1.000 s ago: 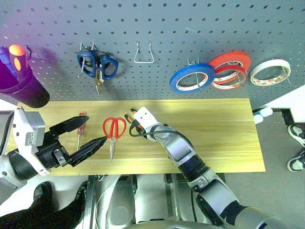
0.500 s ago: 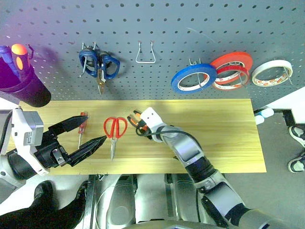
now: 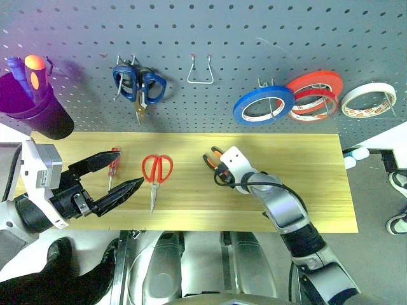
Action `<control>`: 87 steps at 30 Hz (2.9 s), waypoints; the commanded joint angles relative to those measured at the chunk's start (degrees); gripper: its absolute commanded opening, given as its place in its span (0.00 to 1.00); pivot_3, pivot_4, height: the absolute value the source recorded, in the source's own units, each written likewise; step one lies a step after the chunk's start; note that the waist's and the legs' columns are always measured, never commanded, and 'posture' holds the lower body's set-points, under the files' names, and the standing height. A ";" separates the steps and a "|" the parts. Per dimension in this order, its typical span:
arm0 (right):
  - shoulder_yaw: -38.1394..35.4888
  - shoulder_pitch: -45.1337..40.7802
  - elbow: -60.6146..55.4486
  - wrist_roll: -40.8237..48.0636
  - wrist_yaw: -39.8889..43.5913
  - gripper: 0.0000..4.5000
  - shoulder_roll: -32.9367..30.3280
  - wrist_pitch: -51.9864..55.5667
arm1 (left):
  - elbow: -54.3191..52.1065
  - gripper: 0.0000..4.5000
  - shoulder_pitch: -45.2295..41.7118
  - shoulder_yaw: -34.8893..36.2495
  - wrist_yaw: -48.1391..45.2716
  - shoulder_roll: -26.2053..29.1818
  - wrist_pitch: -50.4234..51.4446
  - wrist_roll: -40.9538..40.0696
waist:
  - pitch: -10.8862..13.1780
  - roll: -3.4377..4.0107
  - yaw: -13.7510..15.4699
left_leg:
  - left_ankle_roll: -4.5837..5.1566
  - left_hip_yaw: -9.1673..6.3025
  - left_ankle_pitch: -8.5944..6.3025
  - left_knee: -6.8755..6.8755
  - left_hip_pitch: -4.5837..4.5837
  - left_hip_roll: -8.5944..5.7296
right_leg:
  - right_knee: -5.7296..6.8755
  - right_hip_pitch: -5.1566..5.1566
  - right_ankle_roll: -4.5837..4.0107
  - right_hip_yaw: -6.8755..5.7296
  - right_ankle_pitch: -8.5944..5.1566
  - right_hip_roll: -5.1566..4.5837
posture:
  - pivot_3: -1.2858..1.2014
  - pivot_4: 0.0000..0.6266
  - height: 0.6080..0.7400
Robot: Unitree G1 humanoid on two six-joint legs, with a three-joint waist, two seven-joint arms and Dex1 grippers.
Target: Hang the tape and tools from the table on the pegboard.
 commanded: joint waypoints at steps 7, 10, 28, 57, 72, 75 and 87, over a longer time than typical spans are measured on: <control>-3.13 6.72 -4.62 0.87 -1.36 0.47 -0.98 3.07 | 2.41 1.00 -4.49 -4.40 -2.44 0.28 -1.26 3.08 | 0.00 -0.01 -0.31 | -0.01 0.00 0.01 0.00 0.01 0.02 | -0.01 0.00 0.03 0.00 -0.01 0.04 | 0.54 0.72 0.95; -3.56 6.76 -4.47 0.92 -1.89 0.47 -0.74 3.43 | 3.43 1.00 -6.17 -5.50 -2.82 0.19 -1.09 3.53 | -0.01 -0.03 -0.57 | -0.01 0.01 0.01 0.01 0.00 0.02 | -0.04 0.01 0.04 0.00 -0.01 0.04 | 0.54 0.70 0.95; -11.71 11.07 -10.68 18.36 7.43 0.47 4.91 -6.39 | 8.48 1.00 -12.17 -10.07 -6.64 -0.76 -2.88 8.91 | -0.03 -0.06 -1.81 | -0.01 0.02 0.01 0.06 -0.05 0.03 | 0.04 -0.06 0.01 0.00 0.03 0.07 | 0.51 0.63 0.95; -14.78 10.98 -13.79 37.83 24.91 0.47 1.68 -25.90 | 12.32 1.00 -13.84 -9.58 -9.20 -1.24 -2.50 10.09 | -0.52 -0.68 -1.82 | -0.30 0.03 0.17 0.38 0.08 0.02 | 0.55 0.00 -0.09 0.02 0.12 0.06 | 0.50 0.49 0.95; -17.93 0.85 -10.33 41.89 22.81 0.47 3.68 -28.24 | 16.64 1.00 -20.79 -14.83 -10.03 -4.23 -6.62 15.08 | -3.87 -1.28 -1.85 | -0.43 0.04 0.25 0.46 0.18 0.04 | 0.58 0.14 -0.14 0.00 0.29 0.06 | 0.49 0.36 0.95; -18.65 -1.96 -9.32 41.90 20.86 0.47 5.44 -29.38 | 16.94 1.00 -21.61 -15.32 -10.10 -4.76 -6.93 15.49 | -4.32 -1.32 -1.94 | -0.42 0.04 0.25 0.53 0.31 0.04 | 0.57 0.34 -0.14 -0.02 0.35 0.07 | 0.49 0.34 0.95; -20.43 -10.14 -4.58 39.32 12.92 0.47 10.48 -35.04 | 16.73 1.00 -23.25 -15.78 -9.21 -6.54 -7.29 16.18 | -6.23 -1.40 -1.93 | -0.40 0.00 0.24 1.04 0.34 0.11 | 0.61 0.58 -0.13 -0.03 0.60 0.12 | 0.50 0.30 0.95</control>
